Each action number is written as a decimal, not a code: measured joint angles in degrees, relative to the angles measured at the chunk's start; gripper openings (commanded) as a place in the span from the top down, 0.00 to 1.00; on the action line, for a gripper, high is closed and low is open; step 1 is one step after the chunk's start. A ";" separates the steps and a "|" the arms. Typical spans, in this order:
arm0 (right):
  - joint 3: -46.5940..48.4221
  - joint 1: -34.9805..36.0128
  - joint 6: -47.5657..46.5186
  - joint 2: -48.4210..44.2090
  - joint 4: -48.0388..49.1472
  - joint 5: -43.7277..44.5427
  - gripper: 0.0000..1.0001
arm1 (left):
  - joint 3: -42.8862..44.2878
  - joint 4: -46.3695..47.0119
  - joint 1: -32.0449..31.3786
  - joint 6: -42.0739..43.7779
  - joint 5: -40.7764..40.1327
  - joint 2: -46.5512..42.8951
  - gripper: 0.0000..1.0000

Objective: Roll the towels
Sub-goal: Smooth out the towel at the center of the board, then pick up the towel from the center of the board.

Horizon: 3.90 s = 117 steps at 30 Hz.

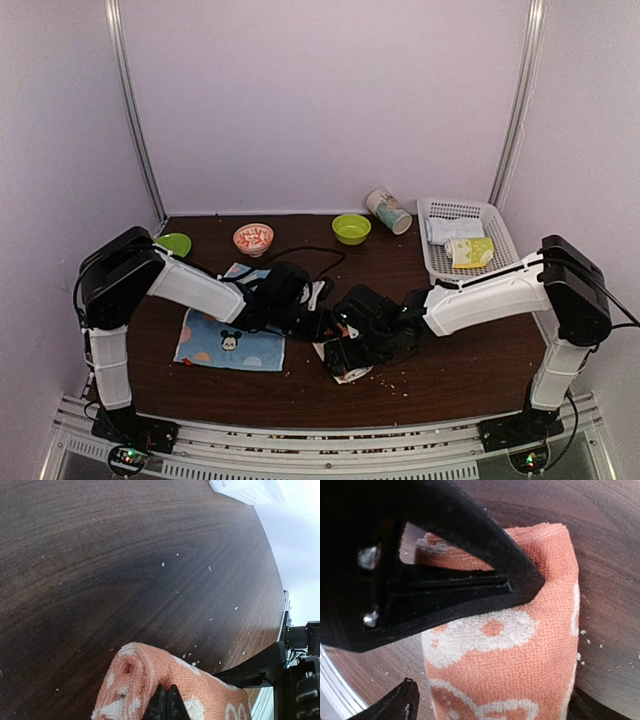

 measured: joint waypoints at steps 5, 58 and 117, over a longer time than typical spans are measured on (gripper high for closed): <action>2.08 0.74 -0.24 1.64 -2.08 2.23 0.13 | -0.02 0.00 0.00 -0.02 -0.02 -0.04 1.00; -2.64 -9.97 -1.11 -1.18 3.17 -15.17 0.25 | -4.42 4.59 0.07 -0.50 0.11 -1.66 1.00; 1.84 -2.23 2.01 -2.93 -4.11 -7.74 1.00 | 0.17 -22.08 0.70 2.43 -7.13 -19.04 0.55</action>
